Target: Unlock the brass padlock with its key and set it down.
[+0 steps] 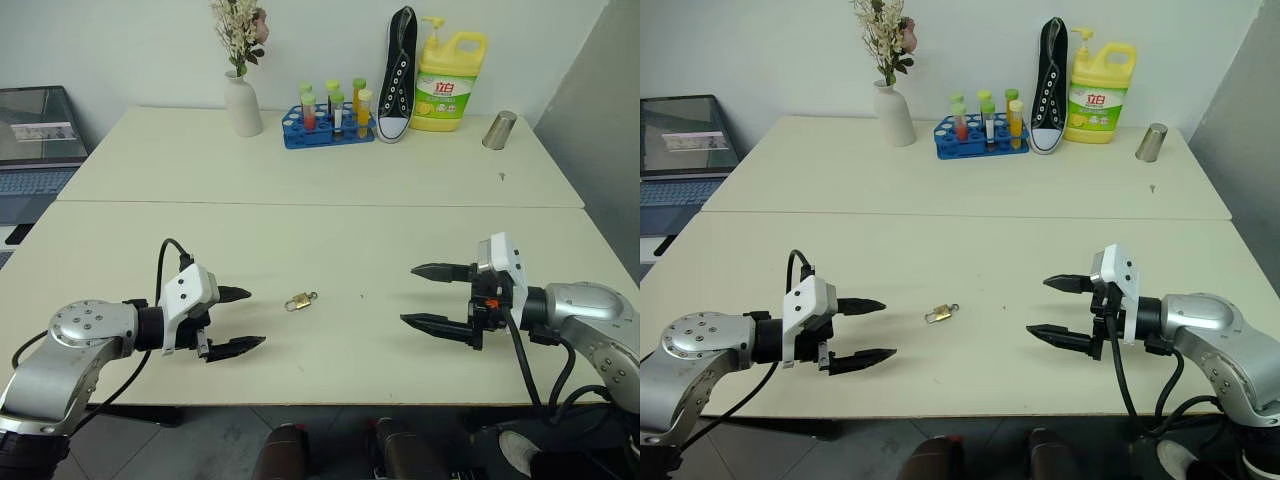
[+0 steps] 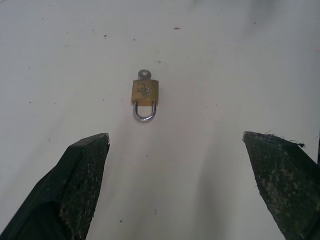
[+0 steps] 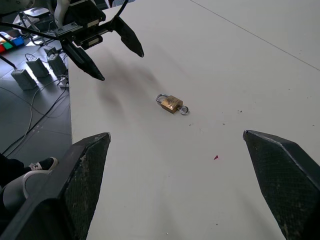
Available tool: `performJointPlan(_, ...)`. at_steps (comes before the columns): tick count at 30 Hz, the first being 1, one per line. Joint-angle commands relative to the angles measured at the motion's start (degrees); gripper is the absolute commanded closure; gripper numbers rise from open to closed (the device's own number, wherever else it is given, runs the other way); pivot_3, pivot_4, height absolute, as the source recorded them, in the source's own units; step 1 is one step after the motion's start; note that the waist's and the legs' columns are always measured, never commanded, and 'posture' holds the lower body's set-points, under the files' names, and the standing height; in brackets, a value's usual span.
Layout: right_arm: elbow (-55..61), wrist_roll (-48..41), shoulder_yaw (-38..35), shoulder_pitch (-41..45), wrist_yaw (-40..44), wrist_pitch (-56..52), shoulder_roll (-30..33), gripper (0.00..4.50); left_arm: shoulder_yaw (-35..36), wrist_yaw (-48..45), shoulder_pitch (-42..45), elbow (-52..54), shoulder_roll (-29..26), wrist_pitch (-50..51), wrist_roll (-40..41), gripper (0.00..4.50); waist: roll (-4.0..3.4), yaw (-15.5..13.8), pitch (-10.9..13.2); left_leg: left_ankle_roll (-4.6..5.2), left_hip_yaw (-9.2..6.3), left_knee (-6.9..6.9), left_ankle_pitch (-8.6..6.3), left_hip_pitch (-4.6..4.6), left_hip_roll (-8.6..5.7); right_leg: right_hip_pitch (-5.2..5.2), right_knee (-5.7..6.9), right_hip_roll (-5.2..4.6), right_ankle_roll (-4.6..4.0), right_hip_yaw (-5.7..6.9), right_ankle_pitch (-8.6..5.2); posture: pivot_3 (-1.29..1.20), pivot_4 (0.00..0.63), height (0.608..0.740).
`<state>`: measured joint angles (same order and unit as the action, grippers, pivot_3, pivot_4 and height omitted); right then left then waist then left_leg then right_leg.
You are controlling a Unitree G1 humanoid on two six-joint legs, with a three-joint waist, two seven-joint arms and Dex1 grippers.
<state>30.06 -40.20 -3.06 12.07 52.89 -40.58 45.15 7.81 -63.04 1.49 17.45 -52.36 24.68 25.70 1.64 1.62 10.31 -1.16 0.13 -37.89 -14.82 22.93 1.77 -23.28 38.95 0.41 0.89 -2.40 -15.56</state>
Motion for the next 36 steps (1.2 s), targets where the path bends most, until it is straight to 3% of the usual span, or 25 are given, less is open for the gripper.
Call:
performJointPlan(1,1.01,-0.24,-0.04,1.01,0.41,1.0,0.01,0.04,0.77,0.78,1.32,0.97,0.0,-0.4,0.09,0.0,0.0,0.01,0.0,0.0,0.0,0.0,0.0,0.0,0.0,0.0,0.0,0.0,0.0,-0.01,0.0,0.0,0.15,0.74)
performJointPlan(23,2.97,0.92,2.33,1.37,-4.93,-1.08,-1.21,0.04,-7.97,6.92,7.13,-2.88,4.77,-1.7,-7.94,0.0,0.0,0.01,0.0,0.0,0.01,-0.01,0.0,0.0,-0.02,0.0,0.02,0.03,0.01,-0.04,0.0,0.0,0.15,0.74)
performJointPlan(36,6.97,-5.37,1.66,1.73,-6.01,-8.12,0.27,0.04,-14.71,5.39,13.31,-10.95,8.83,-5.83,-12.94,0.0,0.01,-0.01,-0.01,0.0,-0.01,-0.04,0.0,0.02,-0.04,0.01,0.02,0.05,0.01,-0.03,0.01,0.0,0.15,0.74)
